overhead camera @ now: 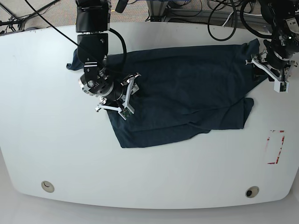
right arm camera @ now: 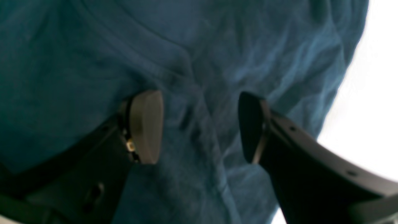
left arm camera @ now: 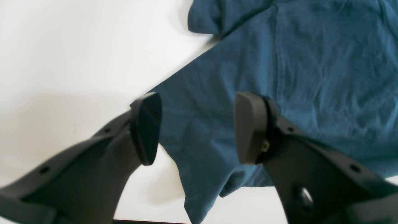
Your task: Fold the T-shirt properly
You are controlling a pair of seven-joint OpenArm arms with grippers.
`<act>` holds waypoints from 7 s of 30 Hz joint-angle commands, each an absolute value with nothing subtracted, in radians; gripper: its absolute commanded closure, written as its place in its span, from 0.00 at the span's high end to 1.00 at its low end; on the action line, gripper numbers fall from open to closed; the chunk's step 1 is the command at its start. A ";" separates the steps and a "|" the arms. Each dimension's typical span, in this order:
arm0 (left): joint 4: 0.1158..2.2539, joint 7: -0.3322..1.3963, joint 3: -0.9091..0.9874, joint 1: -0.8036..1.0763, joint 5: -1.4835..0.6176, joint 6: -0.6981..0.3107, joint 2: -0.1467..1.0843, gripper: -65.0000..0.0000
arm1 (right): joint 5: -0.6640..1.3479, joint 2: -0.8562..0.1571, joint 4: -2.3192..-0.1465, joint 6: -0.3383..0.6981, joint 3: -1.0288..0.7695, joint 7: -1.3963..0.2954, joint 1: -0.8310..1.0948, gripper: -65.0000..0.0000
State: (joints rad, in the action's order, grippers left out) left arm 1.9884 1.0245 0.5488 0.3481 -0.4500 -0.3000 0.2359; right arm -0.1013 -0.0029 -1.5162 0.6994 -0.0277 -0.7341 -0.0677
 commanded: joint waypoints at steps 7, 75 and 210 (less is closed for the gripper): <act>2.003 1.003 0.550 0.338 -0.458 -0.300 0.248 0.53 | -0.079 0.001 -1.524 0.698 -0.024 -0.710 -0.093 0.55; 1.983 1.001 0.518 0.308 -0.456 -0.300 0.248 0.53 | 0.038 -0.005 -1.512 0.698 0.104 -0.708 -0.073 0.55; 1.982 1.001 0.519 0.282 -0.456 -0.300 0.248 0.53 | 0.479 -0.127 -1.544 0.698 0.099 -0.872 0.002 0.36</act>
State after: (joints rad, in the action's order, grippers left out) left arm 1.9671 1.0210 0.5125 0.2878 -0.4496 -0.2996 0.2363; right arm 0.4599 -0.1253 -1.5372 0.6914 0.1024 -0.8932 0.0166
